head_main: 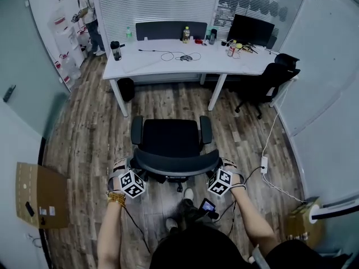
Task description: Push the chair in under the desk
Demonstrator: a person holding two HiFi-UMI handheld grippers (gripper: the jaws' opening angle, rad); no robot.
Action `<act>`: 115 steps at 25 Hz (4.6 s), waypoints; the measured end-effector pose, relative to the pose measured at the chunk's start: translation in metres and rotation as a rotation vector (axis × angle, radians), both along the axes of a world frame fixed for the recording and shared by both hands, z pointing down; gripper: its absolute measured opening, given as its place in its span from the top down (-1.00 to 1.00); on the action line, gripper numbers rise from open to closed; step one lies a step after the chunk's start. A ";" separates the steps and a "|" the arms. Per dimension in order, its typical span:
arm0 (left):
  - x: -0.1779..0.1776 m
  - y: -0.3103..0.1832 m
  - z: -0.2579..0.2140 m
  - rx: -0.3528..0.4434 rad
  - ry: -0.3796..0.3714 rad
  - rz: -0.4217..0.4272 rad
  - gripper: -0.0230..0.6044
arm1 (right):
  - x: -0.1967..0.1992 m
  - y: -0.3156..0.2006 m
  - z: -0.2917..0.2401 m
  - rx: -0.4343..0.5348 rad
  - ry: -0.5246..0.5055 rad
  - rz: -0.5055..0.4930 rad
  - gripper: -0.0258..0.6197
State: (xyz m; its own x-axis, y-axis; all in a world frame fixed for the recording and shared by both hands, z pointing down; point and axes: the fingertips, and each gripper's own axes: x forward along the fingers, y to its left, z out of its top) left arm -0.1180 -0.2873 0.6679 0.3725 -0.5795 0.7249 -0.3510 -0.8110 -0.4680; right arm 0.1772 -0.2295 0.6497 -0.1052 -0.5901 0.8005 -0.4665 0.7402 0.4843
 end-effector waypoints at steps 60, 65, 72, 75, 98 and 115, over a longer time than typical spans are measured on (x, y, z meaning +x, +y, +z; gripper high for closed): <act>0.032 -0.147 -0.003 0.072 -0.012 -0.024 -0.24 | 0.029 -0.149 -0.002 0.002 -0.005 -0.040 0.14; 0.040 -0.159 -0.002 0.077 -0.012 -0.027 -0.23 | 0.037 -0.164 -0.001 0.005 -0.006 -0.054 0.14; 0.045 -0.170 -0.001 0.074 -0.029 -0.036 -0.22 | 0.044 -0.180 -0.002 0.012 -0.009 -0.071 0.14; 0.049 -0.176 -0.002 0.075 -0.026 -0.049 -0.22 | 0.048 -0.186 -0.002 0.012 -0.012 -0.078 0.15; 0.064 -0.217 0.000 0.059 0.020 -0.094 -0.27 | 0.065 -0.242 -0.002 0.040 -0.011 -0.134 0.15; 0.066 -0.258 -0.004 0.105 0.047 -0.057 -0.28 | 0.065 -0.277 -0.002 0.022 -0.003 -0.096 0.15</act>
State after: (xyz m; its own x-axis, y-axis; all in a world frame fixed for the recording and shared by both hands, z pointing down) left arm -0.0524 -0.5454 0.6636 0.3690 -0.6724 0.6417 -0.4188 -0.7366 -0.5311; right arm 0.2427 -0.5067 0.6475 -0.1642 -0.5949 0.7868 -0.3953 0.7705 0.5000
